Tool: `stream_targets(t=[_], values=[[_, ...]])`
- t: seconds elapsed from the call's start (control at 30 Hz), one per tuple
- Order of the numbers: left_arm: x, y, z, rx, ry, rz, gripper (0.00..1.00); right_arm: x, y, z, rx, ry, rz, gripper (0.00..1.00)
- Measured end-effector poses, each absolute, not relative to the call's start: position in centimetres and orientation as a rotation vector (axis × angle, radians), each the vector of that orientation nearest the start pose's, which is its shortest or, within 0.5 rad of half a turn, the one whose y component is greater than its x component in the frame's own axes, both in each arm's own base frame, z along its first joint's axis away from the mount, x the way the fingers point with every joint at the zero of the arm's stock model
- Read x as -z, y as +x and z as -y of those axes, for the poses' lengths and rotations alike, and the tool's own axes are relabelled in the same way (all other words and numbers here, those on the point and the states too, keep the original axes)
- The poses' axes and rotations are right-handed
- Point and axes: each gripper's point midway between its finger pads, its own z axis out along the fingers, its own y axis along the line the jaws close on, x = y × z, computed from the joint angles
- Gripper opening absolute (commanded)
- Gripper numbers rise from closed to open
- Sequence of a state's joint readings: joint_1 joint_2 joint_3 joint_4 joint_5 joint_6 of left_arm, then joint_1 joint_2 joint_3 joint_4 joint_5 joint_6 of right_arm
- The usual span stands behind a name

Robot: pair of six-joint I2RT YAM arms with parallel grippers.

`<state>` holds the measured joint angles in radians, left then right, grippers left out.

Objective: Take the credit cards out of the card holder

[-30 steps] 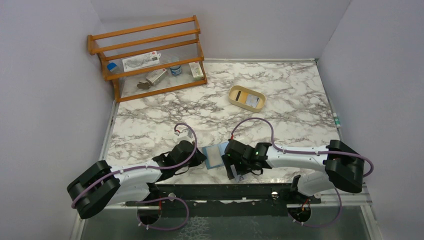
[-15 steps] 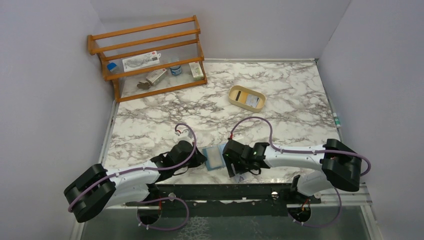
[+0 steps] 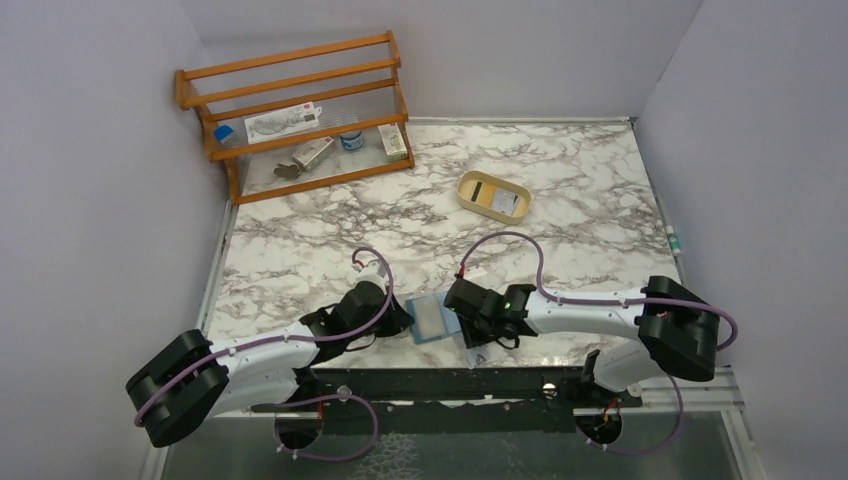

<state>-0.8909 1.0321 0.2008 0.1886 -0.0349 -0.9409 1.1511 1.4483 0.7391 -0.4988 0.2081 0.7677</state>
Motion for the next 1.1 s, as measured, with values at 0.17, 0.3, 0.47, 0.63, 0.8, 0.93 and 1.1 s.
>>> stream_targets(t=[0.17,0.3,0.47,0.63,0.8,0.93,1.1], values=[[-2.9,15.3,23.5,0.928,-0.060,-2.395,0.00,-1.5,12.2,-24.6,-0.233,-0.463,-2.704,0.39],[-2.9,15.0,23.6,0.936,-0.040,-2.403,0.00,-1.5,12.4,-24.5,-0.222,-0.442,-2.698,0.39],[-2.9,14.8,23.7,0.943,-0.022,-2.409,0.00,-1.6,12.7,-24.4,-0.209,-0.406,-2.687,0.50],[-2.8,14.5,23.7,0.952,-0.002,-2.417,0.00,-1.7,13.4,-24.2,-0.179,-0.344,-2.662,0.66],[-2.9,14.3,23.8,0.960,0.009,-2.418,0.00,-1.7,13.8,-23.6,-0.140,-0.277,-2.649,0.72],[-2.9,14.3,23.7,0.959,0.009,-2.421,0.00,-1.7,13.9,-23.6,-0.138,-0.257,-2.649,0.74],[-2.8,14.2,23.7,0.960,0.009,-2.423,0.00,-2.2,13.9,-23.0,-0.147,-0.260,-2.625,0.76]])
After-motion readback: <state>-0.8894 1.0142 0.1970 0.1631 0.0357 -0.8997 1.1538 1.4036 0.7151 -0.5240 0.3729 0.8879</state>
